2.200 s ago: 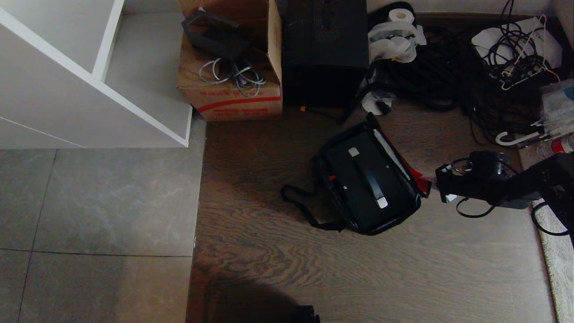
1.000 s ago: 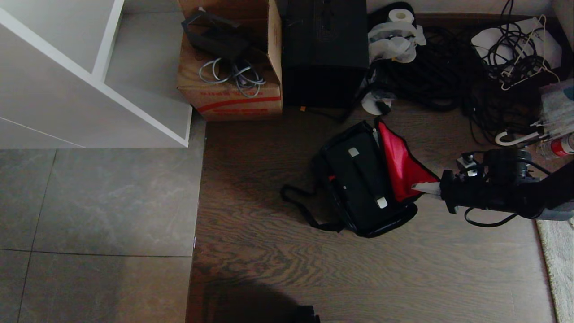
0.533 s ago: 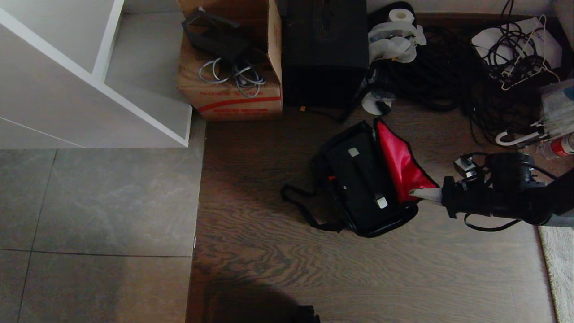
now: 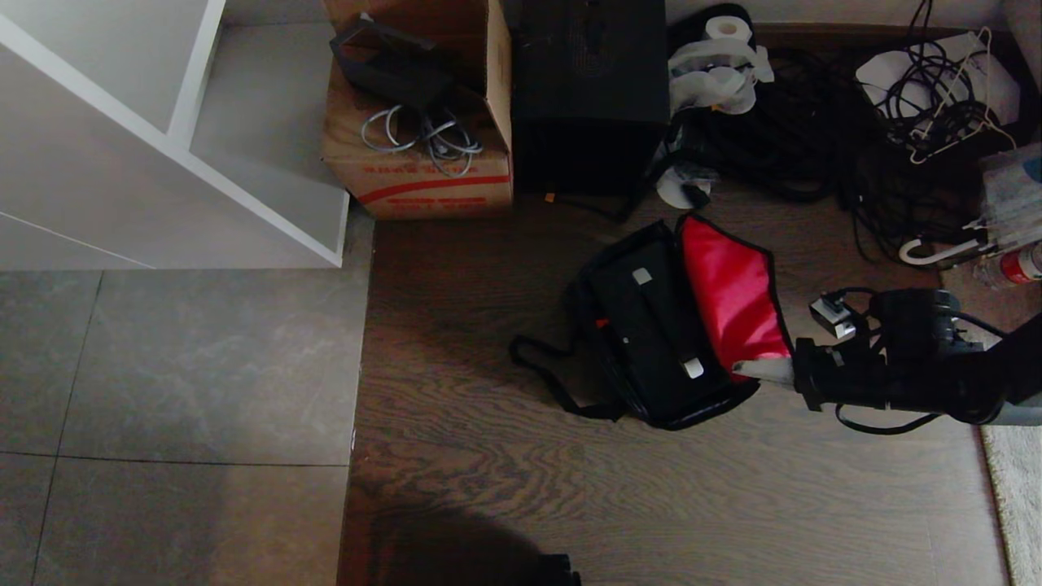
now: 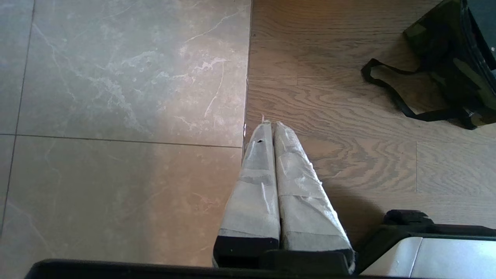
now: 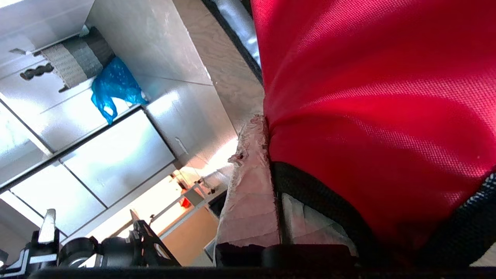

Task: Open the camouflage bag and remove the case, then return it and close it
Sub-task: Close the top of the storage box

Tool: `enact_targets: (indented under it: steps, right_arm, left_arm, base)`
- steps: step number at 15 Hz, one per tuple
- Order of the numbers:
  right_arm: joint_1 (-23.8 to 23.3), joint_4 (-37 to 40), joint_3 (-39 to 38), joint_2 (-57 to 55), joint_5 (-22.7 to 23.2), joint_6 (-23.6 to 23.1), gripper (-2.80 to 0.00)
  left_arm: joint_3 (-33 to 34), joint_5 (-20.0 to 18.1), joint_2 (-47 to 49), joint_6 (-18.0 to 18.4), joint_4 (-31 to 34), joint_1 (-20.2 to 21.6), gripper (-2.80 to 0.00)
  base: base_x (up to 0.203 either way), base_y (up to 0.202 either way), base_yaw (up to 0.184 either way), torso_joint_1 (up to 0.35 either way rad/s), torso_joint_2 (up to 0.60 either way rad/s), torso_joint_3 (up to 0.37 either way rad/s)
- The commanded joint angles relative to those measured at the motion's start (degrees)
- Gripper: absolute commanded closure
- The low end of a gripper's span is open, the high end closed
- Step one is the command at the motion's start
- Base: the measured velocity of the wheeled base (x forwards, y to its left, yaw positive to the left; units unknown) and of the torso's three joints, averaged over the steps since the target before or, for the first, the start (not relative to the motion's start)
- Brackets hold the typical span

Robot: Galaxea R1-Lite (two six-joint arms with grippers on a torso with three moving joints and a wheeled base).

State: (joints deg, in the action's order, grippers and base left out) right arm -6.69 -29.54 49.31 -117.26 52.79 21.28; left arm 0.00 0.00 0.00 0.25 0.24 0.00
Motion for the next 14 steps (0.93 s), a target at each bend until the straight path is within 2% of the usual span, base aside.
enact_targets:
  steps: [1, 6, 7, 10, 14]
  right_arm:
    - [0.0, -0.2, -0.1, 0.0, 0.3, 0.0, 0.0]
    - [0.3, 0.0, -0.6, 0.0, 0.3, -0.7, 0.0]
    - [0.6, 0.0, -0.6, -0.1, 0.3, -0.7, -2.8]
    - [1.3, -0.2, -1.4, -0.3, 1.5, -1.7, -2.8]
    - [1.3, -0.8, -2.9, 0.5, 9.1, -1.9, -2.8]
  left_arm:
    - [0.0, 0.0, 0.0, 0.0, 0.0, 0.0, 0.0]
    - [0.0, 0.0, 0.0, 0.0, -0.1, 0.0, 0.0]
    - [0.0, 0.0, 0.0, 0.0, 0.0, 0.0, 0.0]
    - [0.0, 0.0, 0.0, 0.0, 0.0, 0.0, 0.0]
    - [0.0, 0.0, 0.0, 0.0, -0.1, 0.0, 0.0]
  base:
    - [0.0, 0.0, 0.0, 0.0, 0.0, 0.0]
    - [0.0, 0.0, 0.0, 0.0, 0.0, 0.0]
    - [0.0, 0.0, 0.0, 0.0, 0.0, 0.0]
    - [0.0, 0.0, 0.0, 0.0, 0.0, 0.0]
    - [0.0, 0.0, 0.0, 0.0, 0.0, 0.0]
